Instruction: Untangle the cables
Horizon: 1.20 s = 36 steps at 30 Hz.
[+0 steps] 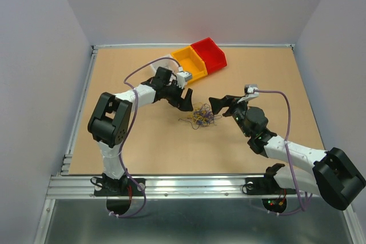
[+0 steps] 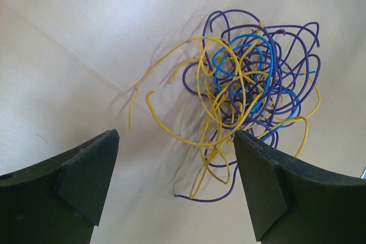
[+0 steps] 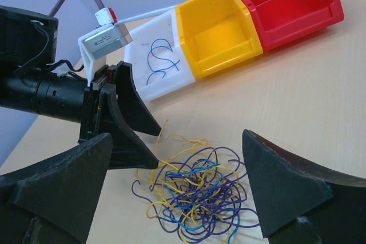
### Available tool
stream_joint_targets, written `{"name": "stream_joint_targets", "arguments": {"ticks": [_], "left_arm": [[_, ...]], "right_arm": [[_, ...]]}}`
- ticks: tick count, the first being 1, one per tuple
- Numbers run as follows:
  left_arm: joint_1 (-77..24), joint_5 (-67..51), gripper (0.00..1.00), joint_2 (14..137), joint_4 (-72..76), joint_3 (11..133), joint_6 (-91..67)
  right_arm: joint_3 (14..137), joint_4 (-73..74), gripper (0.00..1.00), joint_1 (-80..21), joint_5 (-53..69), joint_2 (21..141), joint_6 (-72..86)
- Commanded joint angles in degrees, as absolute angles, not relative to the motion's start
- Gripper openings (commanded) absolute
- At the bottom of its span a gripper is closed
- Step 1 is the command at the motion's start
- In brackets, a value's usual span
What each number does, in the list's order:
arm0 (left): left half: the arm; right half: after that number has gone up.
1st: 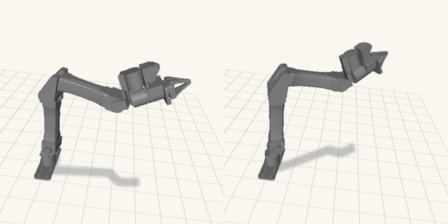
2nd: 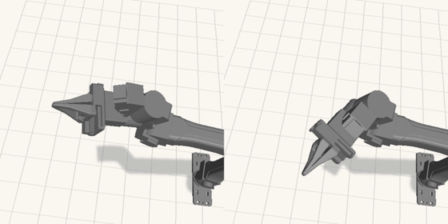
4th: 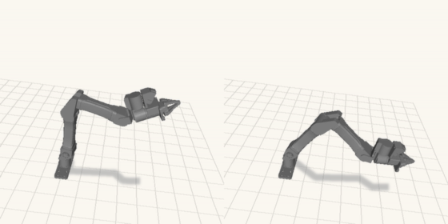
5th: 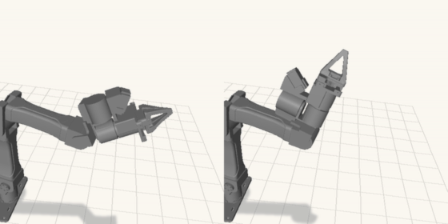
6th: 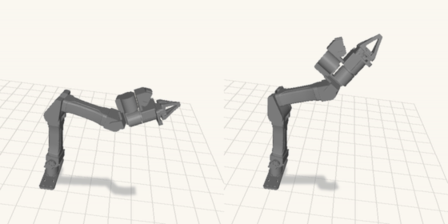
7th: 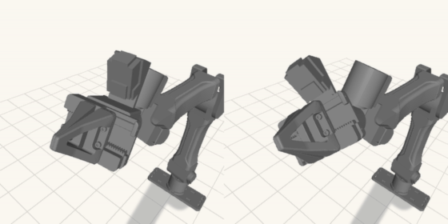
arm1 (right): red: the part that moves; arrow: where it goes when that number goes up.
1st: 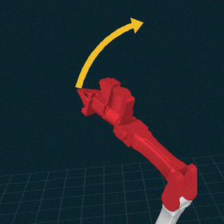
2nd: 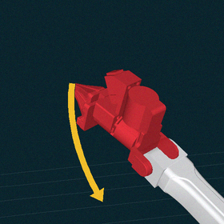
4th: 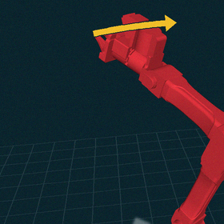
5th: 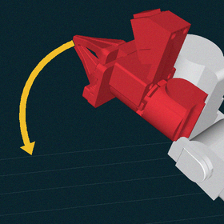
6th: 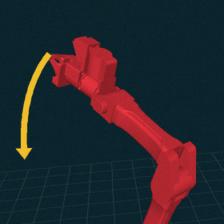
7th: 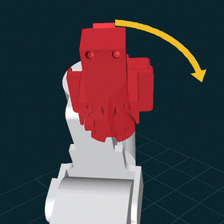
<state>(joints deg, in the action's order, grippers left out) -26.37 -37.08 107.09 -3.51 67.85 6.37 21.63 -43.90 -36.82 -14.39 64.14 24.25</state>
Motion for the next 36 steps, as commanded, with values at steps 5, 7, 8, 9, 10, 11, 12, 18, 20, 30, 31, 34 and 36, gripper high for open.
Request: {"name": "stream_joint_targets", "arguments": {"ticks": [5,7,8,9,10,11,12,18,20,30,31,34,36], "left_arm": [[-25.4,-39.4,0.93,101.7,4.1,67.3,3.4],[-25.3,-39.3,0.93,100.5,4.9,66.4,3.3],[-25.3,-39.4,0.92,100.5,4.9,66.3,3.3],[-25.3,-40.1,0.91,100.5,4.9,66.2,3.2],[-25.3,-40.4,0.9,100.6,4.7,66.3,3.1],[-25.3,-41.0,0.89,100.9,4.3,66.4,3.1],[-25.3,-41.4,0.88,101.2,3.7,66.9,3.3],[-25.2,-42.1,0.84,103.4,1.2,67.9,3.4],[-25.2,-42.5,0.82,104.1,1.0,68.2,3.3],[-26.8,-42.7,0.71,108.2,0.8,69.5,2.6],[-26.9,-42.8,0.65,108.5,0.5,69.7,2.8],[-28.1,-44.2,0.14,108.8,-1.4,70.9,5.5],[-28.3,-44.8,0.0,107.4,-1.1,70.7,6.4]], "right_arm": [[22.7,-44.8,1.0,-37.0,-14.4,64.3,24.4],[22.9,-44.7,1.0,-36.9,-14.3,64.4,24.4],[22.9,-44.6,1.0,-36.9,-14.2,64.5,24.3],[22.9,-44.6,1.0,-37.0,-14.1,64.6,24.3],[23.1,-44.6,1.0,-37.0,-14.1,64.6,24.3],[23.1,-44.5,1.0,-36.9,-14.0,64.7,24.3],[23.2,-44.4,1.0,-36.9,-13.9,64.8,24.3],[23.4,-44.1,1.0,-37.0,-13.9,64.8,24.0],[23.3,-44.1,1.0,-37.0,-13.9,64.7,24.1],[23.5,-43.9,1.0,-37.0,-14.0,64.5,24.1],[23.4,-43.8,1.0,-37.0,-13.9,64.4,24.0],[23.5,-43.8,1.0,-36.9,-13.8,64.2,23.9],[23.5,-43.7,1.0,-36.9,-13.9,64.3,23.9]]}}
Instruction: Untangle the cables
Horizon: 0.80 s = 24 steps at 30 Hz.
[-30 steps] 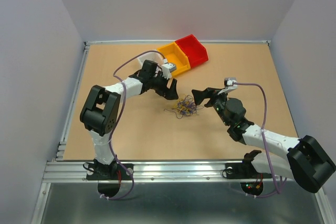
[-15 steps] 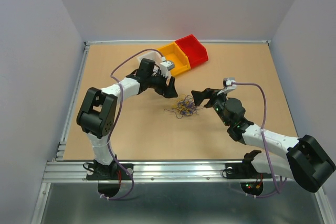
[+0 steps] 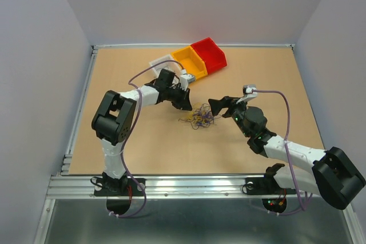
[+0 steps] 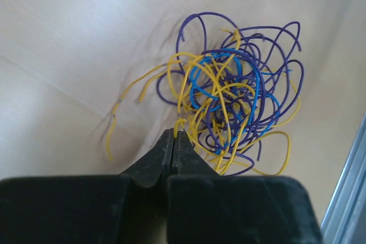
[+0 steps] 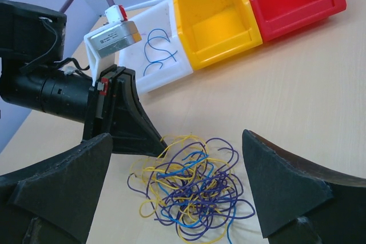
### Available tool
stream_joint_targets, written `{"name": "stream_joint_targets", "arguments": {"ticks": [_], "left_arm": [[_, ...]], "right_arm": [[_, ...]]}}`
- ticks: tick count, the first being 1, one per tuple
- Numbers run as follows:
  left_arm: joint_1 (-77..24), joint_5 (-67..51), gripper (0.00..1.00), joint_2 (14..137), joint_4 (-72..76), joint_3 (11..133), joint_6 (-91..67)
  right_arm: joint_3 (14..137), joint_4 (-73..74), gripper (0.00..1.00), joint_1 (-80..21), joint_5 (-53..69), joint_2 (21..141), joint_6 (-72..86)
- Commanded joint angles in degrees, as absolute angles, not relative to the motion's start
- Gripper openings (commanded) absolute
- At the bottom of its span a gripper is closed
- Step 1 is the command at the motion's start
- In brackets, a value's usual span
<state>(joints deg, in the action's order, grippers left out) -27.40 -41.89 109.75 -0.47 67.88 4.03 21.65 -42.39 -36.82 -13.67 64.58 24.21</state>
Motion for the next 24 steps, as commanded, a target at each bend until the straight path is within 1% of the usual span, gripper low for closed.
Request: {"name": "stream_joint_targets", "arguments": {"ticks": [1,6,8,9,13,16,19,24], "left_arm": [[-28.2,-45.0,0.0,104.7,-0.3,69.5,6.9],[-27.4,-40.6,0.0,93.7,6.8,64.1,6.2],[-27.3,-40.8,0.0,90.4,6.9,63.3,5.9],[-27.4,-41.7,0.0,89.0,6.4,63.6,5.7],[-27.4,-45.4,0.0,87.3,4.1,65.9,5.9],[-28.8,-45.5,0.0,86.0,3.5,67.3,7.1],[-30.8,-44.8,0.0,85.7,3.5,69.5,7.6],[-34.2,-45.3,0.0,87.3,3.5,73.6,5.9]], "right_arm": [[23.6,-43.6,1.0,-37.0,-13.8,64.3,23.9],[23.8,-43.6,1.0,-36.9,-12.8,65.1,23.7],[24.9,-43.6,1.0,-36.9,-8.8,67.3,23.0],[25.5,-44.5,0.99,-37.0,-3.8,68.3,21.9],[26.1,-49.5,0.98,-36.9,5.9,73.5,20.4],[26.0,-52.6,0.98,-36.9,9.8,75.1,18.6],[27.2,-53.6,0.97,-37.0,12.7,77.3,17.0],[28.1,-54.2,0.95,-37.4,13.6,78.8,15.8]]}}
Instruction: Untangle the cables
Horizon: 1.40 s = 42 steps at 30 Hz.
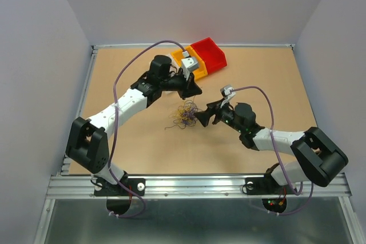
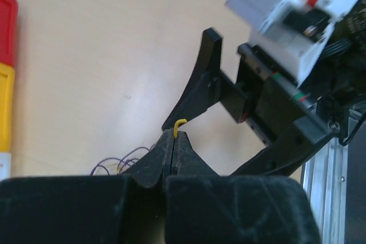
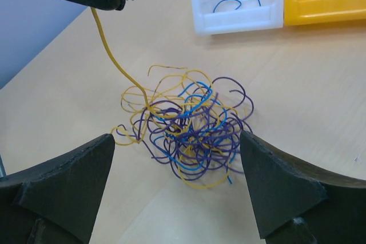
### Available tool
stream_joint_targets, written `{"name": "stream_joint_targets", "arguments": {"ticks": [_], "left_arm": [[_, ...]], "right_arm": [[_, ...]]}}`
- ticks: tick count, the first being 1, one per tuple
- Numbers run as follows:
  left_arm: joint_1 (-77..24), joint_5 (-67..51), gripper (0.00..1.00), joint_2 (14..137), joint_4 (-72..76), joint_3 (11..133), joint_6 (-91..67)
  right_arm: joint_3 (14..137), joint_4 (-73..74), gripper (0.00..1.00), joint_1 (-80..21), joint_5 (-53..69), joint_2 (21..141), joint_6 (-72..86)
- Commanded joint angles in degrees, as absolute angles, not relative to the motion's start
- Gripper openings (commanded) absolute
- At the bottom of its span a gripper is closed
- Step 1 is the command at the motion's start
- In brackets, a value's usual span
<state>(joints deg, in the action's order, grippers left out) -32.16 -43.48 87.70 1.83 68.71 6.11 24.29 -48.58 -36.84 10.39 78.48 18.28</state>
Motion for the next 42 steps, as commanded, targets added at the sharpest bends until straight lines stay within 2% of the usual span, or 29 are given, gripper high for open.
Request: {"name": "stream_joint_targets", "arguments": {"ticks": [1,5,10,16,18,20,21,22,25,33,36,42], "left_arm": [[-35.4,-45.0,0.0,87.6,3.5,74.5,5.2],[-37.3,-43.8,0.0,87.5,3.8,76.4,3.6],[-38.9,-44.2,0.0,87.3,3.6,80.8,0.7],[-38.9,-37.5,0.0,85.1,2.0,90.8,-2.5],[-38.9,-33.8,0.0,85.0,0.4,96.8,-2.2],[-38.9,-28.6,0.0,85.7,-4.2,102.4,-2.0],[-38.9,-20.7,0.0,87.4,-6.7,109.5,-1.9],[-38.3,-17.5,0.0,88.6,-12.2,113.5,-1.8],[-35.7,-12.6,0.0,90.1,-14.8,120.7,-2.1],[-22.7,-9.5,0.0,88.2,-8.8,119.4,-4.2],[-19.5,-9.0,0.0,88.2,-7.6,117.8,-5.0],[-16.4,-9.5,0.0,82.7,0.5,105.6,-6.2]], "right_arm": [[28.2,-54.2,0.94,-37.5,13.6,78.9,15.8],[28.5,-54.2,0.93,-37.7,12.1,78.5,16.2],[29.2,-54.1,0.85,-37.7,11.4,79.3,16.3],[31.5,-54.1,0.75,-37.8,7.9,87.3,19.0],[34.0,-49.8,0.7,-37.8,3.8,92.9,21.7],[42.0,-40.4,0.68,-37.7,-5.2,96.8,26.0],[44.4,-31.0,0.61,-37.8,-8.1,100.2,27.6],[47.7,-27.7,0.59,-37.7,-12.0,101.5,30.0],[48.3,-23.9,0.55,-37.7,-14.5,103.0,32.6],[46.1,-23.5,0.54,-37.7,-18.5,99.6,34.8],[44.7,-23.0,0.47,-37.7,-21.6,97.0,34.9],[42.7,-22.0,0.44,-37.7,-25.1,92.2,35.2]]}}
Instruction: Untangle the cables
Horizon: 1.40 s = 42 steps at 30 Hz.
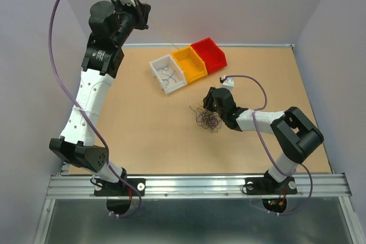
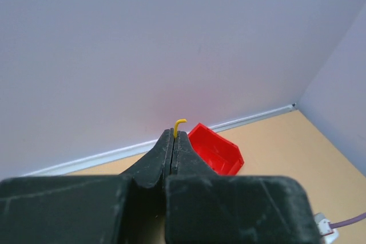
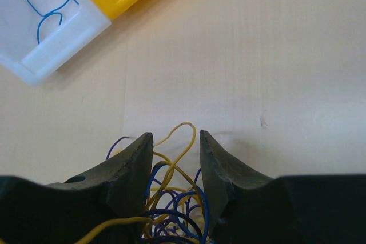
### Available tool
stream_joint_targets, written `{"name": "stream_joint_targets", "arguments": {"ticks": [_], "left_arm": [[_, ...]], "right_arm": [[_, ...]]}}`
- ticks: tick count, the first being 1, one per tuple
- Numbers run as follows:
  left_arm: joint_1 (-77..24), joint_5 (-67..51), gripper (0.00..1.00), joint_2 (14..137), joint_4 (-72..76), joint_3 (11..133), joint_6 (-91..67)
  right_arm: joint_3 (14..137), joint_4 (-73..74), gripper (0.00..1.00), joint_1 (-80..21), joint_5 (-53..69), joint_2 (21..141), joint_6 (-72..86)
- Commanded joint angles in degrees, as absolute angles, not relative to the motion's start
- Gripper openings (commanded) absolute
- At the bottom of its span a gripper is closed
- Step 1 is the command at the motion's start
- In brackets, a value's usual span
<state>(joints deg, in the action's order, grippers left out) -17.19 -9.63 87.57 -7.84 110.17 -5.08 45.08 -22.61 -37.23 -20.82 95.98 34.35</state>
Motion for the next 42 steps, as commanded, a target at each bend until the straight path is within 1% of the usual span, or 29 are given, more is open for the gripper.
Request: {"name": "stream_joint_targets", "arguments": {"ticks": [1,3,4,7,8,9,10,11,12,14,15,16,20,21,22,23,26,28,30,37,42], "left_arm": [[-16.4,-11.8,0.0,80.8,3.7,100.9,-6.5],[-16.4,-14.7,0.0,78.9,6.7,96.0,-6.9],[-16.4,-17.4,0.0,77.2,9.6,91.1,-7.1],[-16.4,-19.9,0.0,74.0,15.1,82.6,-8.8],[-16.3,-20.4,0.0,73.5,18.7,77.4,-9.3],[-16.4,-20.8,0.0,73.0,20.3,75.0,-9.4],[-16.4,-21.8,0.0,72.6,21.7,72.8,-9.6],[-16.4,-22.4,0.0,72.6,24.4,68.9,-9.6],[-16.4,-23.0,0.0,72.7,25.6,67.4,-9.6],[-16.7,-24.9,0.0,73.4,27.2,64.5,-9.5],[-16.8,-25.3,0.0,73.6,27.5,63.9,-9.5],[-17.3,-25.2,0.0,74.1,28.3,62.9,-9.5],[-19.9,-23.4,0.0,75.9,28.9,62.0,-7.6],[-20.1,-23.4,0.0,76.4,29.0,62.0,-7.3],[-20.4,-23.6,0.0,76.9,28.9,62.1,-7.2],[-20.7,-23.7,0.0,76.8,28.7,62.4,-7.1],[-20.7,-23.6,0.0,75.4,27.6,62.7,-6.8],[-20.7,-23.4,0.0,72.8,27.1,62.3,-6.1],[-20.6,-21.7,0.0,69.8,26.2,62.1,-5.2],[-20.5,-20.7,0.0,63.0,24.3,61.2,-5.2],[-20.5,-21.5,0.0,60.7,24.4,60.6,-6.2]], "right_arm": [[42.2,-22.1,0.44,-37.7,-25.0,90.9,34.7],[41.5,-23.0,0.45,-37.7,-24.6,89.4,33.9],[41.0,-23.5,0.45,-37.7,-24.3,88.8,33.5],[40.3,-24.6,0.47,-37.7,-22.9,86.4,30.8],[40.3,-24.7,0.5,-37.7,-22.4,85.6,30.0],[40.1,-24.6,0.57,-37.8,-22.2,85.2,29.7],[40.0,-24.7,0.6,-37.7,-22.2,84.7,29.4],[39.7,-24.9,0.6,-37.7,-21.8,84.3,29.0],[39.4,-25.8,0.4,-37.7,-21.4,83.2,28.6],[38.4,-27.2,0.14,-37.7,-18.6,82.2,26.7],[38.1,-28.3,0.03,-37.7,-17.9,81.8,26.5],[37.8,-28.5,0.0,-37.7,-17.6,80.9,26.2],[36.8,-29.2,0.01,-37.7,-17.9,79.1,25.5],[36.8,-29.3,0.03,-37.7,-17.6,78.9,25.3],[36.8,-29.4,0.12,-37.7,-17.3,78.8,25.1],[36.9,-29.7,0.36,-37.7,-16.1,79.0,24.4],[37.3,-30.9,0.67,-37.7,-14.2,80.7,23.1],[38.4,-30.8,0.72,-37.7,-13.7,82.3,22.2],[40.6,-29.3,0.74,-37.7,-13.2,84.6,21.0],[43.6,-27.9,0.74,-37.8,-14.9,88.6,18.0],[44.8,-27.8,0.74,-37.7,-17.1,89.7,16.1]]}}
